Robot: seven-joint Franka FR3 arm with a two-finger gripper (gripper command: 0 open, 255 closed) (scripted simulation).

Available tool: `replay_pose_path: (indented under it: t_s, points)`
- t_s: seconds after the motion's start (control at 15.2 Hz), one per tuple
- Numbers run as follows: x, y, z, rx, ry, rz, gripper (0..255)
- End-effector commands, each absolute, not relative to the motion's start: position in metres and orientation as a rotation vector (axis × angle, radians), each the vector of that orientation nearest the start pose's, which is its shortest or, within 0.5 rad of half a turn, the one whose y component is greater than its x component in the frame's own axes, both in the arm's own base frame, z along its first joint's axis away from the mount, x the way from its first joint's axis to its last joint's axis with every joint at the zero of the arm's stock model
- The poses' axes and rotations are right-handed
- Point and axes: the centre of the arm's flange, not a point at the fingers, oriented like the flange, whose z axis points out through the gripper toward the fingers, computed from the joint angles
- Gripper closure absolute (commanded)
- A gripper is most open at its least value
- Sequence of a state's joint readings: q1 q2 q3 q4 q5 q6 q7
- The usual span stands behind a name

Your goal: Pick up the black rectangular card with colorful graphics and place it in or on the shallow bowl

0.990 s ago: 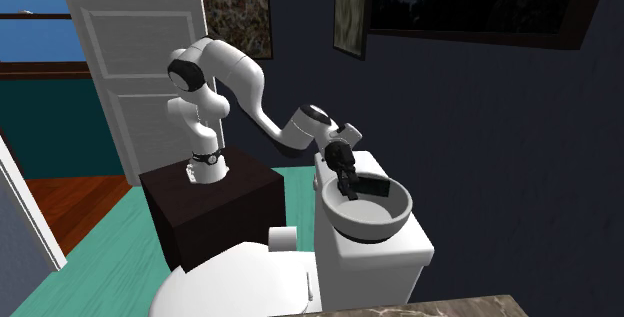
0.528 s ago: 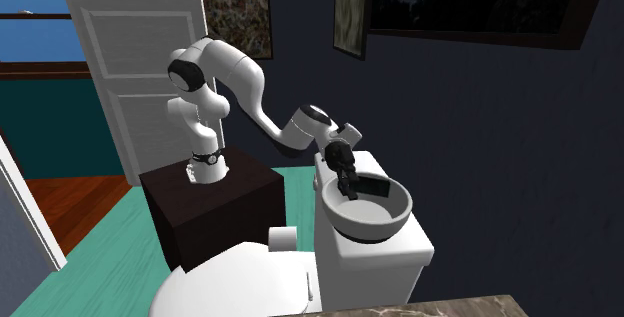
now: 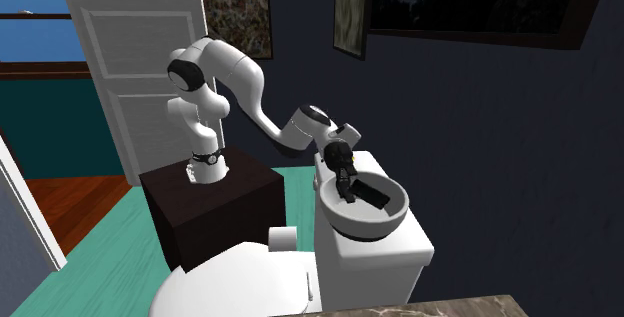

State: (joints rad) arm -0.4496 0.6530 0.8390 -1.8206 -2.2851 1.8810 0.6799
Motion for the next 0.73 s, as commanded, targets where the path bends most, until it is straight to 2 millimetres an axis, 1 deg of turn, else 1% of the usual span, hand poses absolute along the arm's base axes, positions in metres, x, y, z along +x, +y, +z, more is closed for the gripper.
replay_pose_path:
  t_s: [0.0, 0.13, 0.66]
  points:
    - [0.648, 0.146, 0.314, 1.546, 0.788, 0.762, 0]
    - [0.629, 0.159, 0.317, 1.546, 0.788, 0.762, 0]
    - [0.629, 0.159, 0.317, 1.545, 0.788, 0.762, 0]
